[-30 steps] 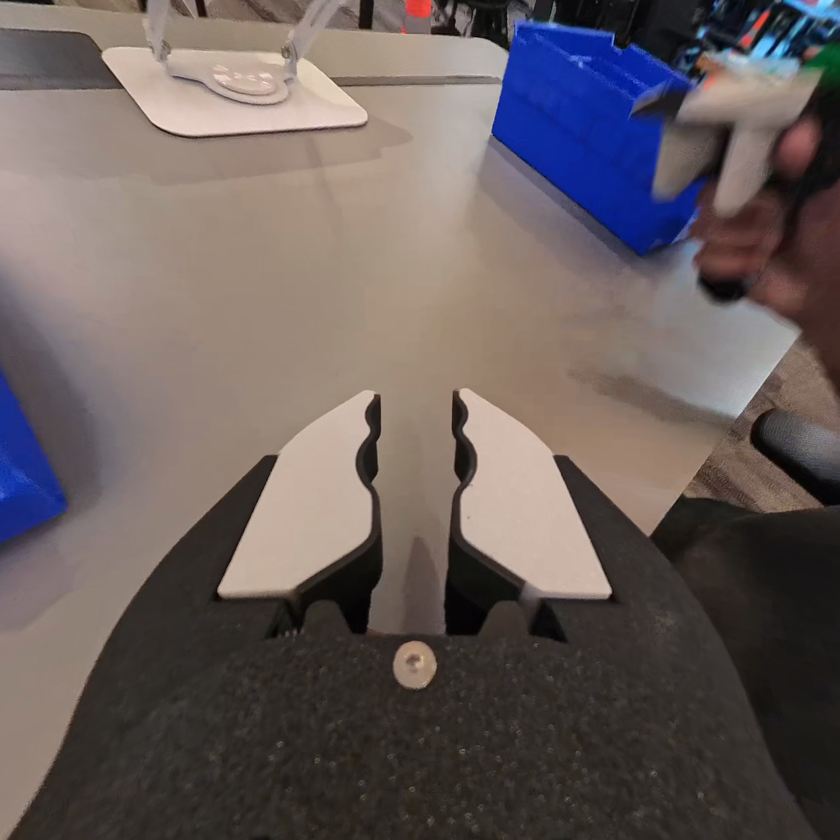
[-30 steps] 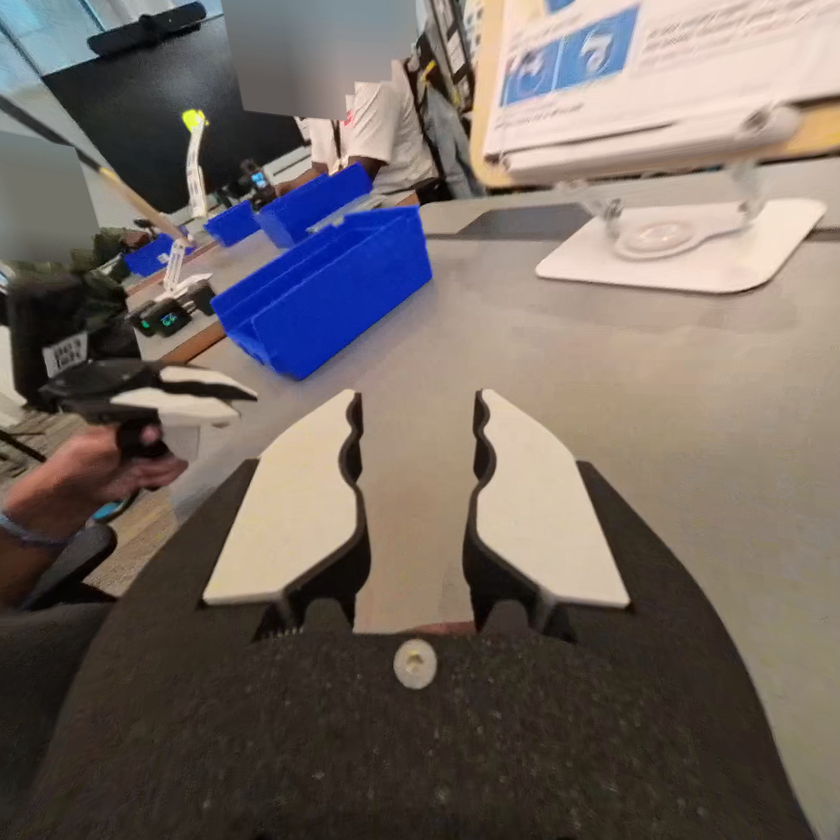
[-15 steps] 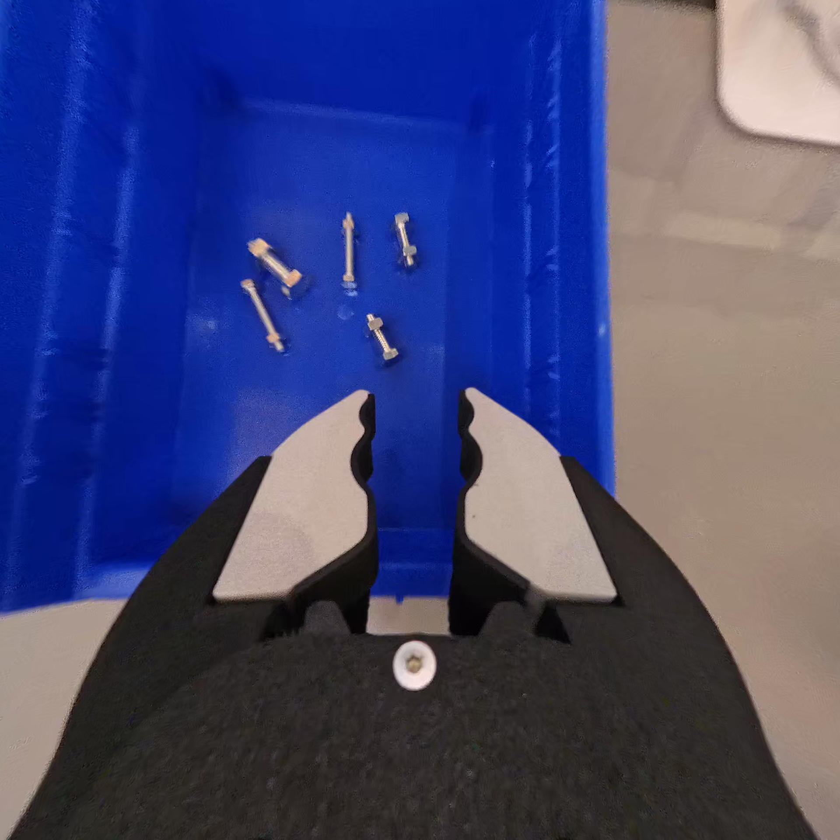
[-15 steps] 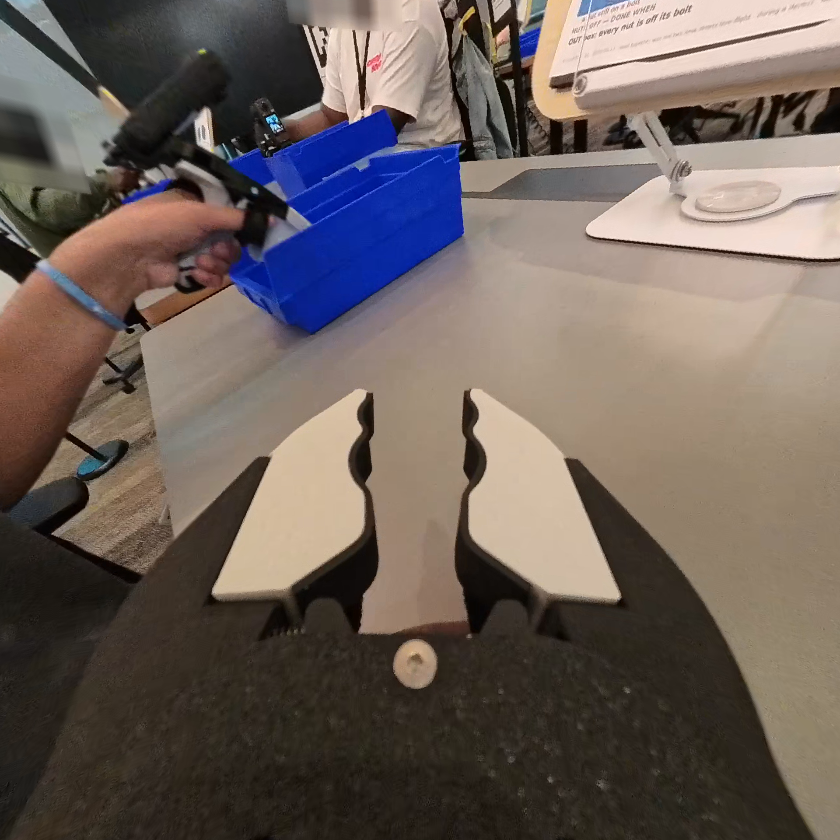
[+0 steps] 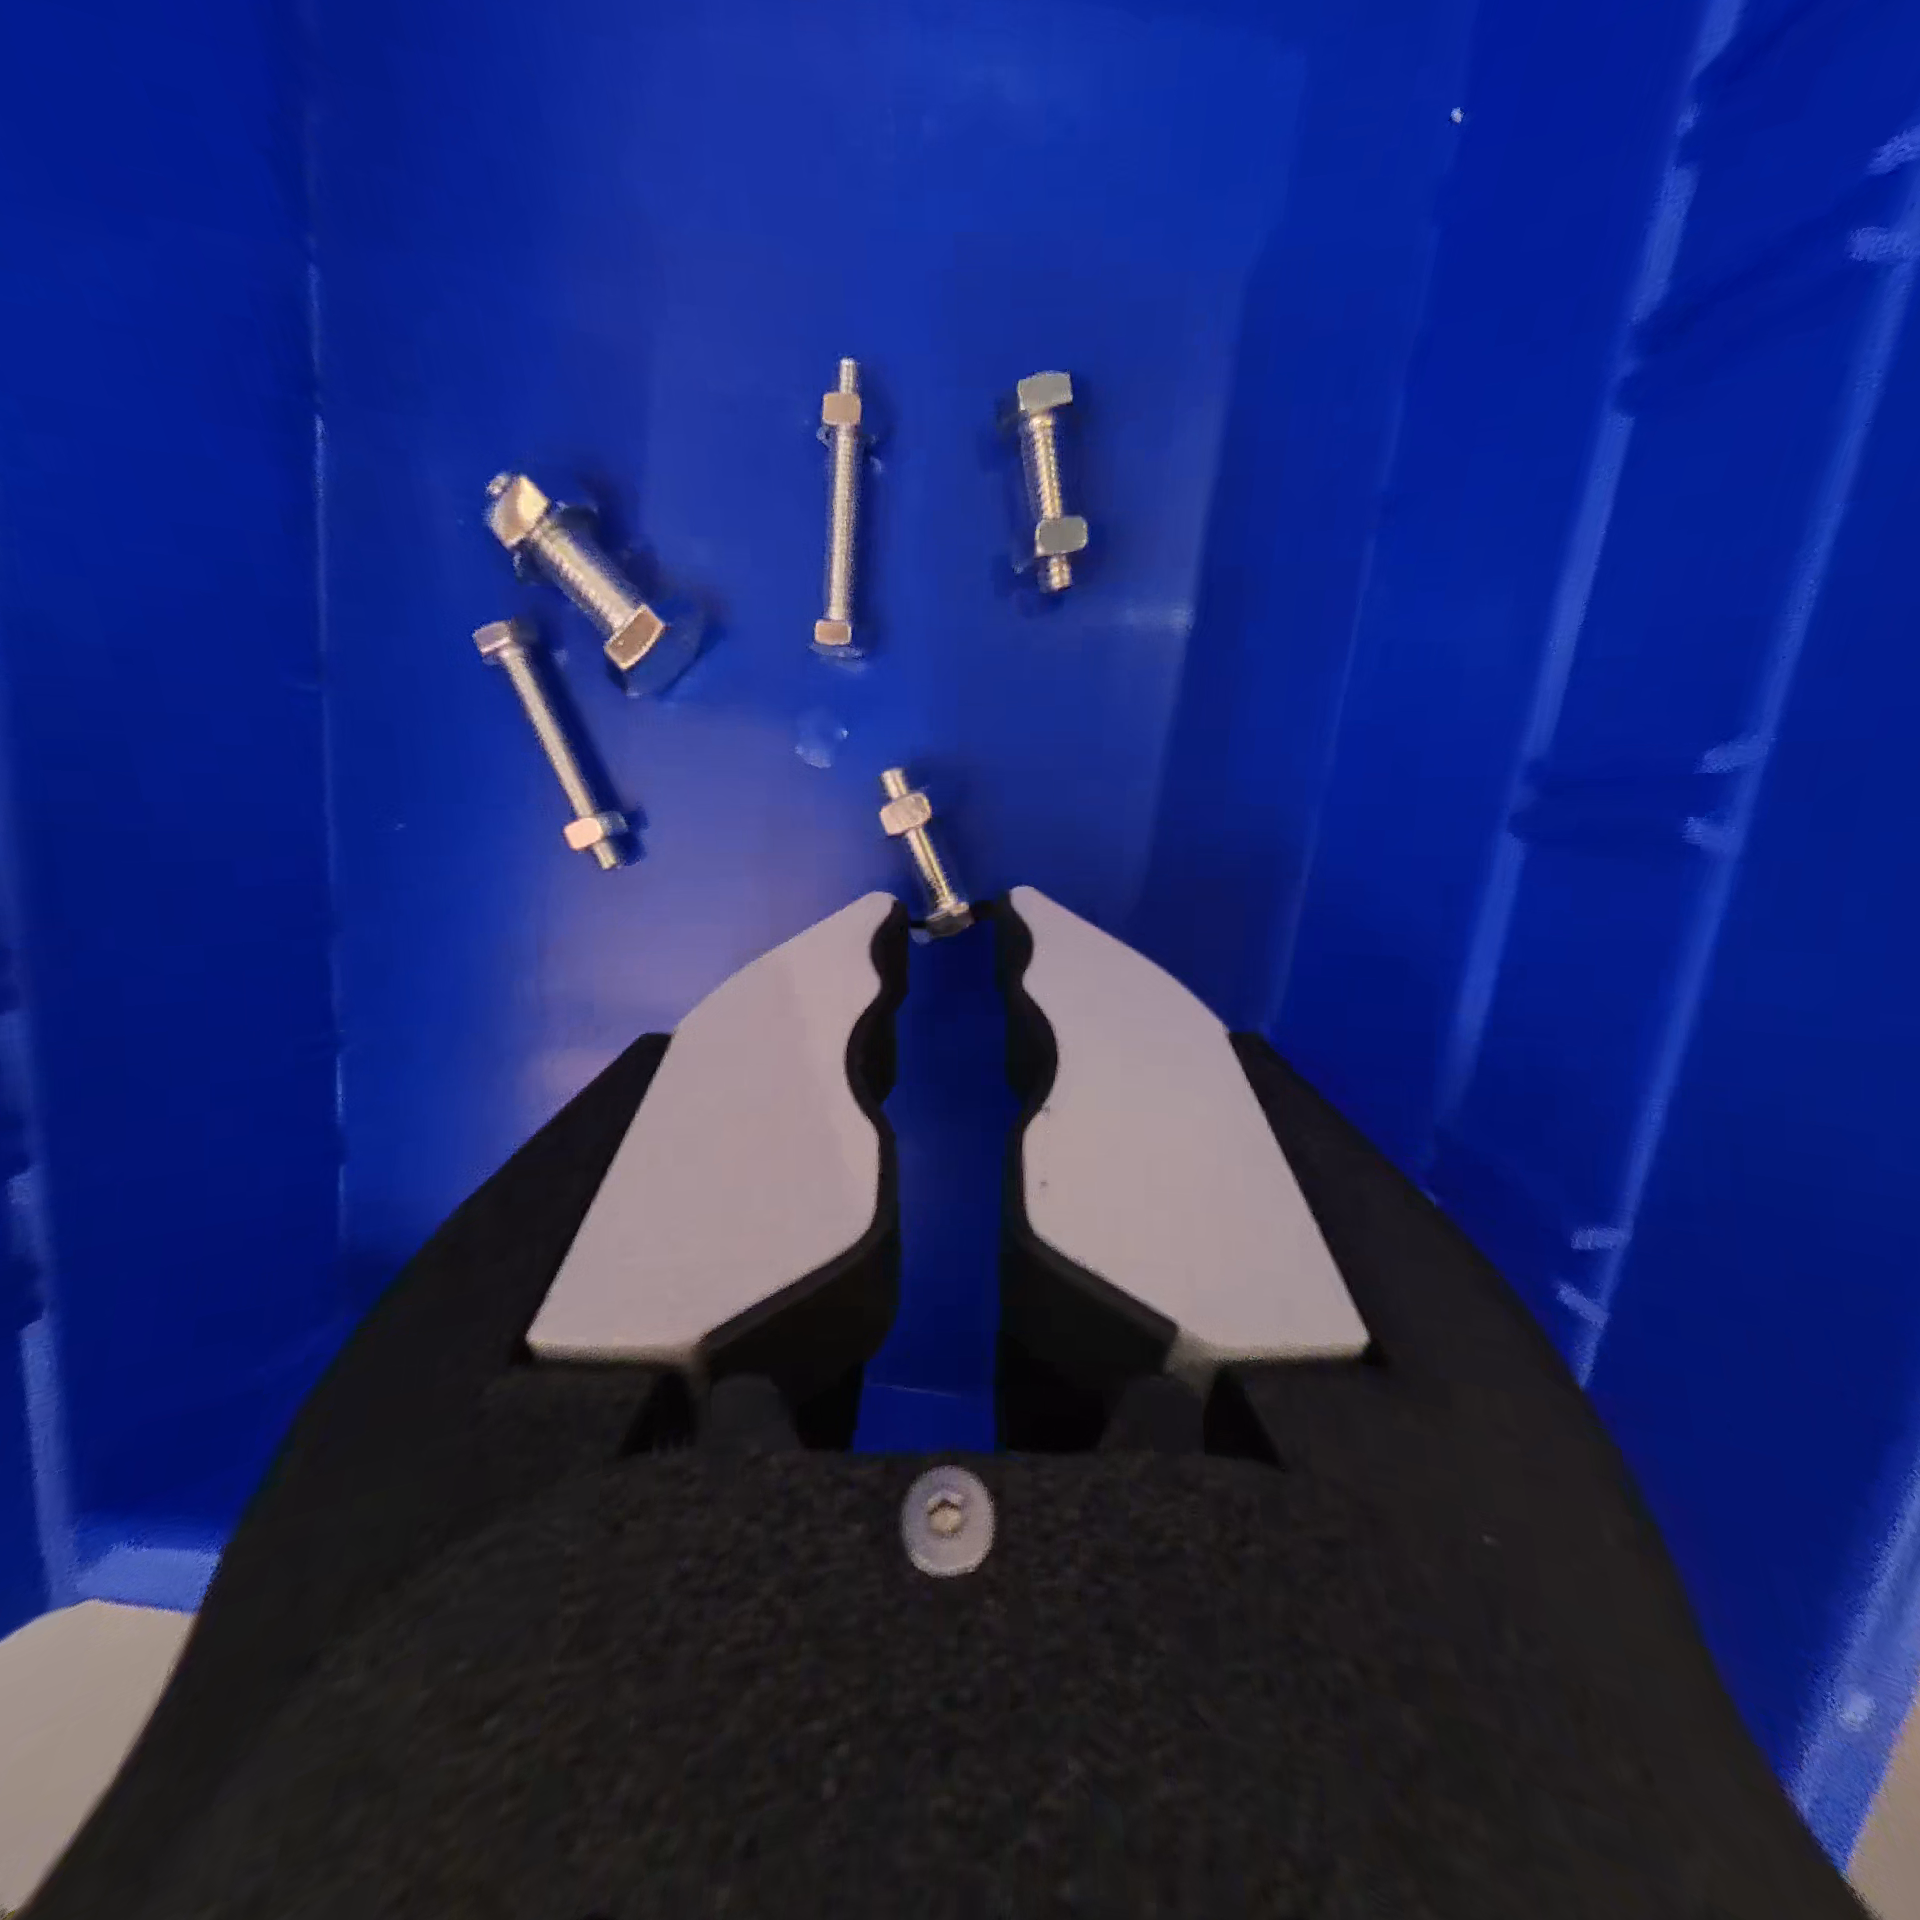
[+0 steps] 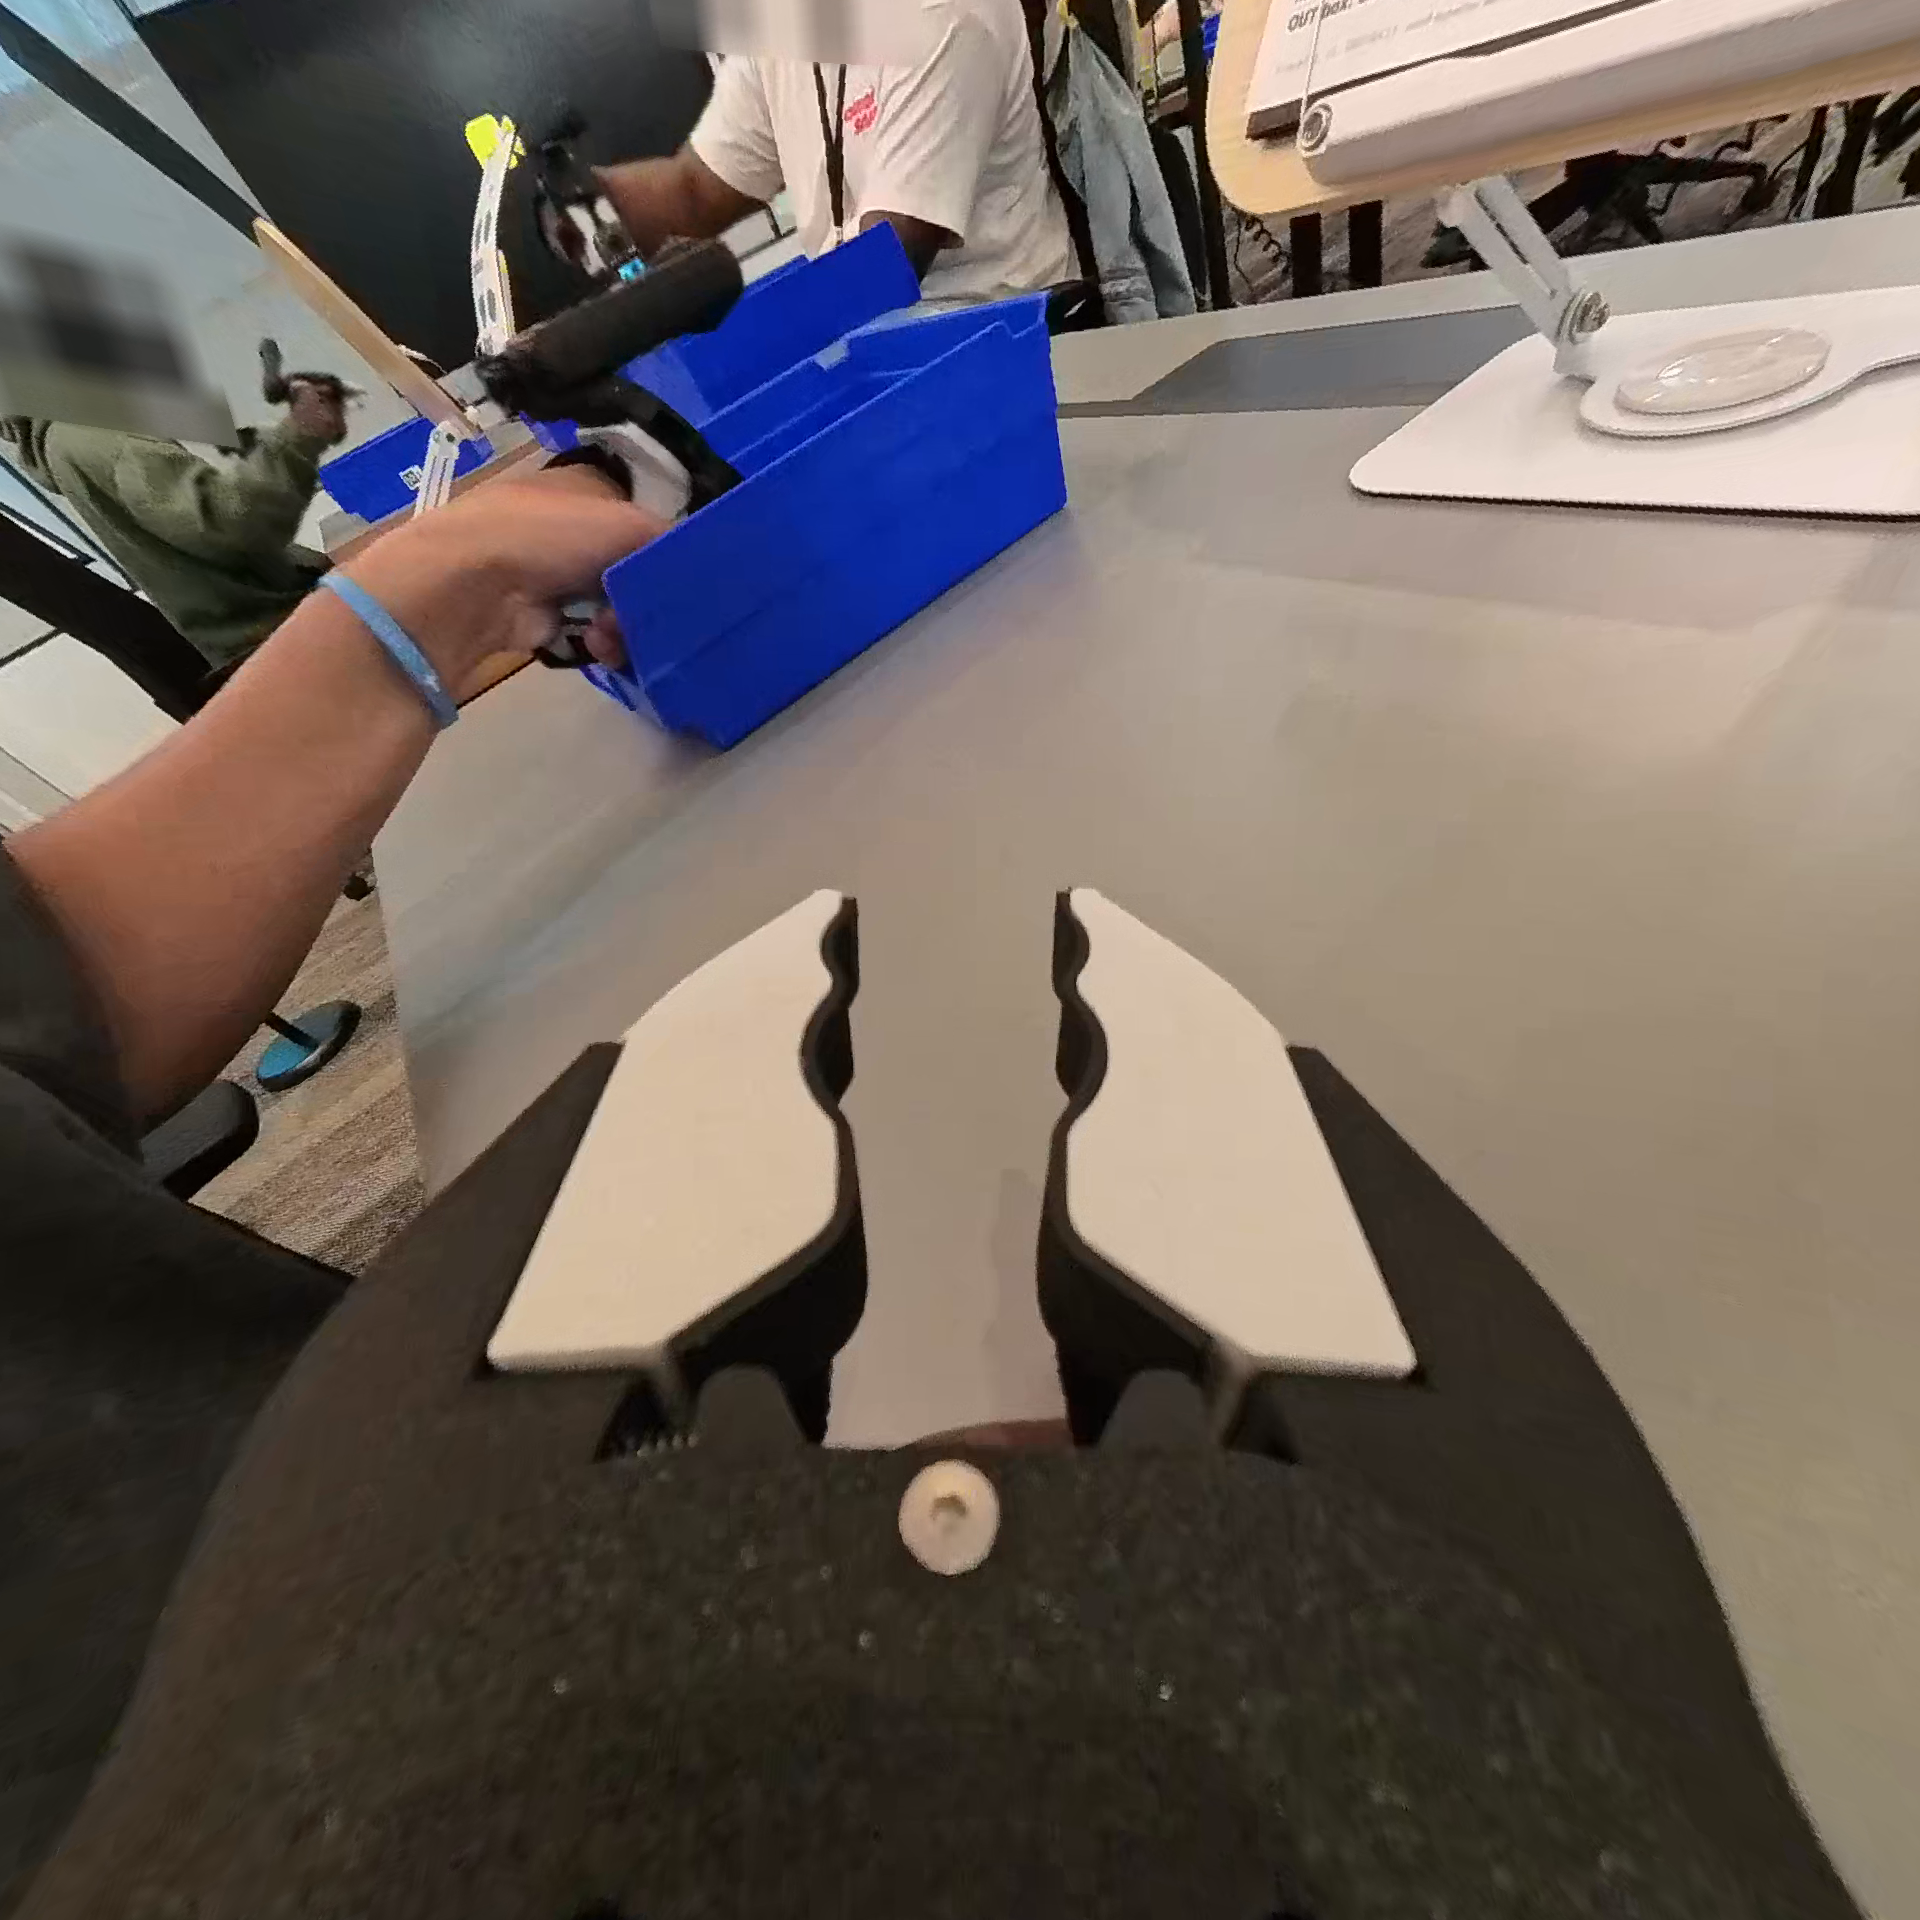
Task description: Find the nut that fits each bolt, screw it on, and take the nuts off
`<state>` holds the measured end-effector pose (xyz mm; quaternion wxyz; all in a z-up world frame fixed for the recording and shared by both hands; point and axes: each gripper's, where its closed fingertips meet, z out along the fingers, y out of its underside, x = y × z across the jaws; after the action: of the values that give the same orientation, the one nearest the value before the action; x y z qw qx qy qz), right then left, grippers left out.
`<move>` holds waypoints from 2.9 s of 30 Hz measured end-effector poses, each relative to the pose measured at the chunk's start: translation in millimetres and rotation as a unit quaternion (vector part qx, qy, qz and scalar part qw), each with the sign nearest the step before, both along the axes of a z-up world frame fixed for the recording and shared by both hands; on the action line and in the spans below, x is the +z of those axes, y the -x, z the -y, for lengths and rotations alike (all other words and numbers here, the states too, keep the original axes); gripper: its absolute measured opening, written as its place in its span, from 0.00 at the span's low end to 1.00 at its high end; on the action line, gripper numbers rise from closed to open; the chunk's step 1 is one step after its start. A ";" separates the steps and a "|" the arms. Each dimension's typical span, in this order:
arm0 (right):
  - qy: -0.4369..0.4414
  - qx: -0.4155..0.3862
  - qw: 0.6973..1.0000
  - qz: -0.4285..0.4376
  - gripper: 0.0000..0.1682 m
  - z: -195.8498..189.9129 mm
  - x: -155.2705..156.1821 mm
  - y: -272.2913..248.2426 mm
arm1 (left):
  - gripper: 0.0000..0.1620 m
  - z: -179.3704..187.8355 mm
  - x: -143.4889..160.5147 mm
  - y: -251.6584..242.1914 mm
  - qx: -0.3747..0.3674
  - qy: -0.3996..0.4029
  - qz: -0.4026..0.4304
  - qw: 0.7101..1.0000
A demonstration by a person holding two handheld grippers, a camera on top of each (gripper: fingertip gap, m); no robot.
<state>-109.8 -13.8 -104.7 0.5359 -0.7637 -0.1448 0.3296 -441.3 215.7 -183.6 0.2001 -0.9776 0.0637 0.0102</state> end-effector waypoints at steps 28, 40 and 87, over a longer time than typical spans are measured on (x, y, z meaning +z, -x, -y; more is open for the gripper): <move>-0.027 0.070 0.995 0.073 0.18 -33.2 32.3 28.3 | 0.03 94.7 180.6 -127.3 -0.355 -0.186 0.486 0.777; 0.029 0.294 0.913 -0.281 0.22 -56.4 79.2 78.6 | 0.03 174.4 208.7 -216.5 -0.454 -0.053 0.676 0.577; 0.039 0.190 0.979 -0.066 0.08 -53.9 52.1 55.1 | 0.20 183.3 135.3 -271.0 -0.570 -0.241 0.333 0.712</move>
<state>-164.9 40.1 -52.5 0.4416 -0.7190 -0.2384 0.4808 -170.3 32.4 -48.3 0.4054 -0.6146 0.5333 -0.4165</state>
